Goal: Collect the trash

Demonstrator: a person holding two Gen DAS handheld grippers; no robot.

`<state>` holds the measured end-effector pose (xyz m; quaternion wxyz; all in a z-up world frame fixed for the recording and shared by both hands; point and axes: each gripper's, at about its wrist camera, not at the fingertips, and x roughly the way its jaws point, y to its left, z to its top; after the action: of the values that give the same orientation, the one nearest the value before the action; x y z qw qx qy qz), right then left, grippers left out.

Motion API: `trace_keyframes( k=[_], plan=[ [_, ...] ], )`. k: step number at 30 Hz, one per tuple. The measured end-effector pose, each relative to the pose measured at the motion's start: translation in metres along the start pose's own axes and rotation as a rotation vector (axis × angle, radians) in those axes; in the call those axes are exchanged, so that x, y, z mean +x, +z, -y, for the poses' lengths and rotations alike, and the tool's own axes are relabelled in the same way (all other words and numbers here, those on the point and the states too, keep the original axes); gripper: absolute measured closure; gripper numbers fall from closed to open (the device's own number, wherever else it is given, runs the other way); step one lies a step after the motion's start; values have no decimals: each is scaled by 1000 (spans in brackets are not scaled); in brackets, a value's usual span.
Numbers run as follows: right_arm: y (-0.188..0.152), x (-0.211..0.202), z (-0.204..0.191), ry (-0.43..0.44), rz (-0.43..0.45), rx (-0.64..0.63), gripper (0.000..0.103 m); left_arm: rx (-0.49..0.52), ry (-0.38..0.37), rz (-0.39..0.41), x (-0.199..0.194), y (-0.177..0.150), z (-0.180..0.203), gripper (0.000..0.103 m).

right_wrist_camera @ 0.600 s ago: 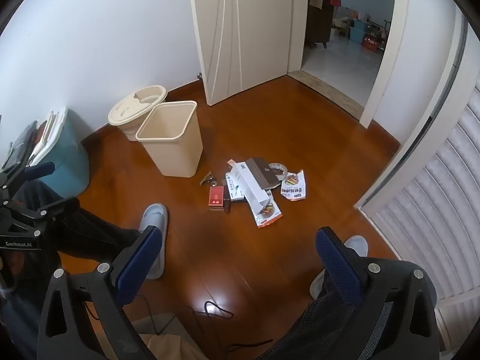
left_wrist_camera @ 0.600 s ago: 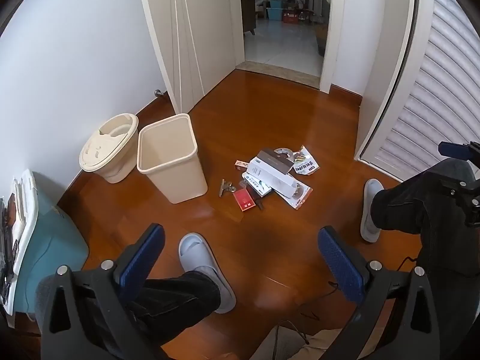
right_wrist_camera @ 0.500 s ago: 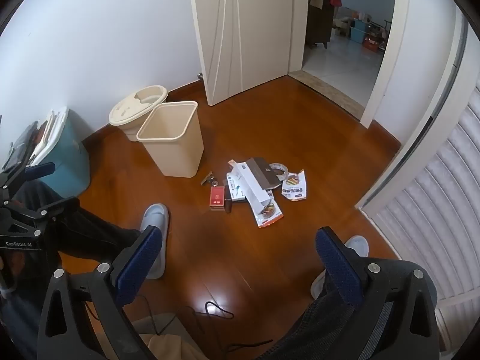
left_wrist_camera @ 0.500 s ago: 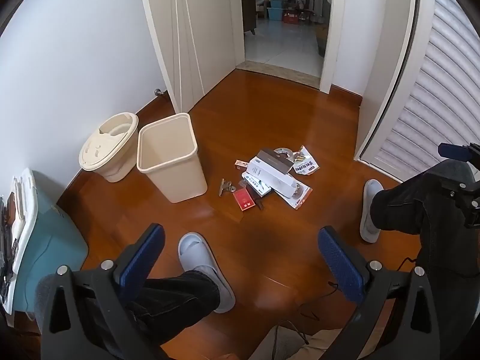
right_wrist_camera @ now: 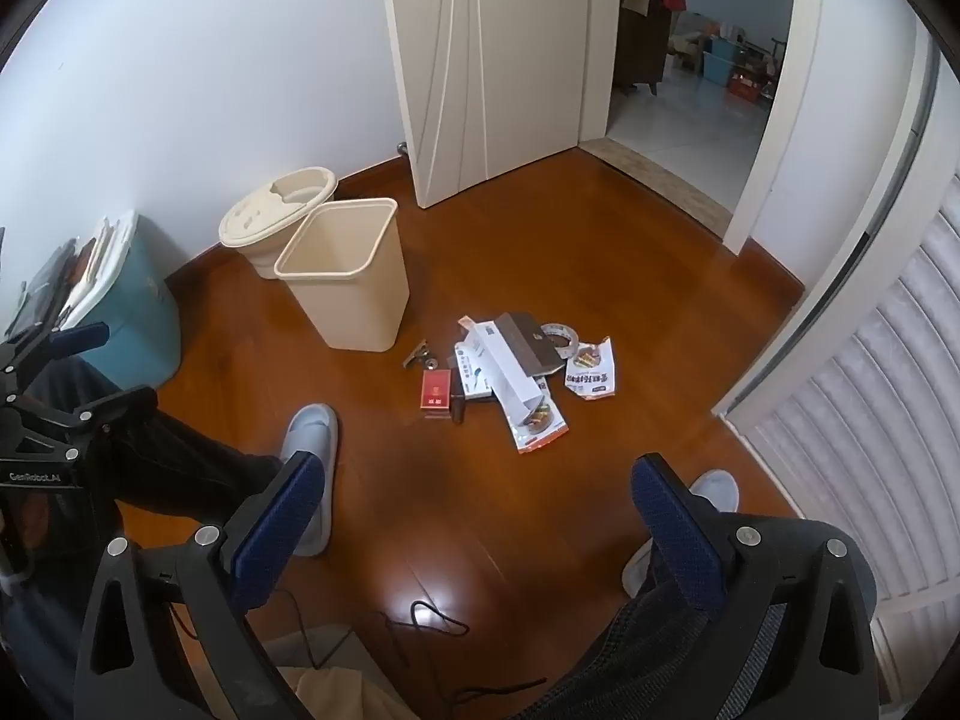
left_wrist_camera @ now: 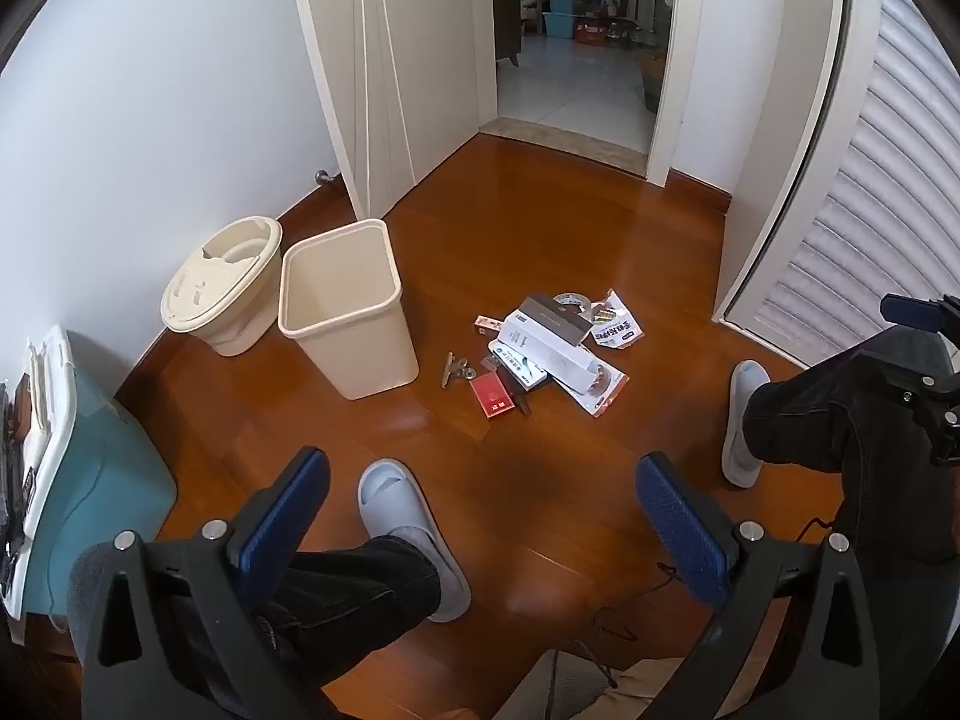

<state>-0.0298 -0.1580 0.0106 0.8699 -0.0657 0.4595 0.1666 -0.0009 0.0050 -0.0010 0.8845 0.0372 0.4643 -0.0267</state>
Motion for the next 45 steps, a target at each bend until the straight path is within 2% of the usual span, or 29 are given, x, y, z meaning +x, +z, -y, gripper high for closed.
trace_keyframes(
  k=[15,45],
  plan=[
    [-5,5,-10,-3,2,-2,0,0,-2,0,5,-5,-2,0],
    [-1,3,-3,2,0,0,0,4,4,-7,3,-2,3,0]
  ],
)
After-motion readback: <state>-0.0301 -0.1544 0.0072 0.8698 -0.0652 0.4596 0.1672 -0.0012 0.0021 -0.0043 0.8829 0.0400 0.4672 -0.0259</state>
